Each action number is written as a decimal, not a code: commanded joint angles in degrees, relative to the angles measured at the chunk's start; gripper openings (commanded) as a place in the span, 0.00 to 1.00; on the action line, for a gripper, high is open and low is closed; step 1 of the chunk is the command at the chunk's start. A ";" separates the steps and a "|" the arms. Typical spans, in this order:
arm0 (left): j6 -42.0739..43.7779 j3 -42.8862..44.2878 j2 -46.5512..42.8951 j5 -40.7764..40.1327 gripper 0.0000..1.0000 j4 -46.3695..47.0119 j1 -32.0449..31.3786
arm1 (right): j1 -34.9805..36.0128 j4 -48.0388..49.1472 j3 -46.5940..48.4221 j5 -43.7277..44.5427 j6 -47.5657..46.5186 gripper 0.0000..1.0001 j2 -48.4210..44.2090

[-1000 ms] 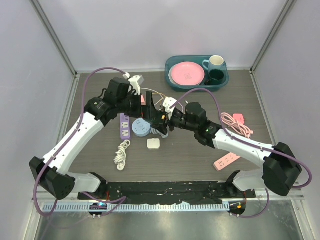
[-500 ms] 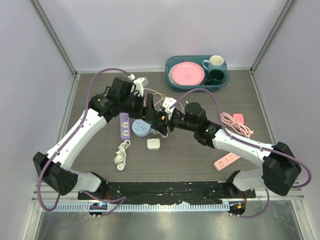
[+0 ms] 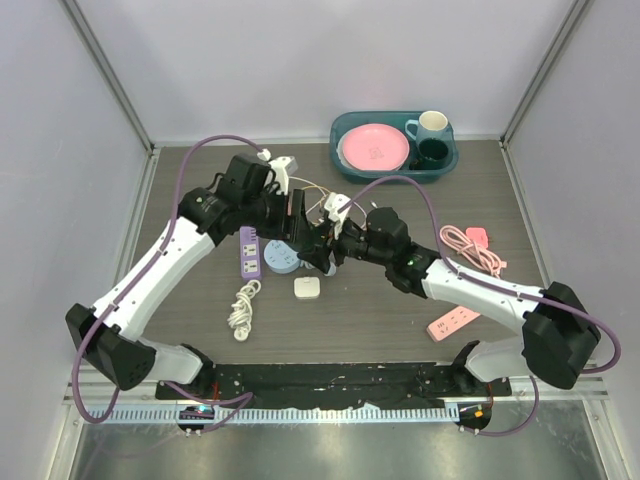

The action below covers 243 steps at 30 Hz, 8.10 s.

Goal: Insert the plug

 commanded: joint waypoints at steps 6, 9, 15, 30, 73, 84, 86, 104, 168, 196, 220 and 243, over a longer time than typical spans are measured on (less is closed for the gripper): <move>-0.48 -3.91 -2.96 -26.25 0.00 -6.63 6.50 | -1.83 -7.31 -2.89 17.77 18.71 1.00 -6.74; -1.63 -8.21 -3.66 -26.69 0.00 -4.79 9.32 | -3.59 -9.08 -4.38 17.51 22.32 1.00 -8.94; -2.77 -10.95 0.02 -25.90 0.00 -0.39 13.45 | -5.79 -11.01 -7.11 20.48 23.64 1.00 -12.89; -5.50 -9.98 10.40 -20.80 0.00 5.41 17.33 | -7.81 -13.03 -7.73 17.25 23.29 0.99 -12.90; -4.53 -12.71 17.43 -21.86 0.00 6.38 17.59 | -8.86 -14.09 -7.91 15.58 22.24 0.99 -12.72; -5.67 -19.91 18.31 -25.46 0.00 8.75 17.50 | -9.04 -14.09 -7.73 14.78 21.89 0.99 -11.76; -5.85 -21.14 18.40 -26.42 0.00 9.37 17.42 | -9.04 -14.09 -7.82 14.61 21.89 0.99 -11.58; -10.59 -27.38 20.34 -31.96 0.00 11.04 13.12 | -9.22 -13.83 -8.52 13.99 21.36 0.99 -11.76; -1.81 -12.45 9.81 -37.33 1.00 10.69 40.97 | -11.76 -23.57 -4.66 18.64 21.61 1.00 -15.62; 10.06 -29.06 -16.58 -37.14 1.00 19.74 6.79 | -34.26 -73.15 -6.93 45.02 64.77 0.89 -16.06; 12.61 -31.96 -19.66 -45.50 1.00 21.06 -2.01 | -35.23 -63.85 -14.59 37.20 61.37 0.48 -10.36; 12.69 -32.05 -16.41 -46.47 1.00 21.32 -1.92 | -14.23 -50.21 4.04 30.26 31.22 0.01 11.18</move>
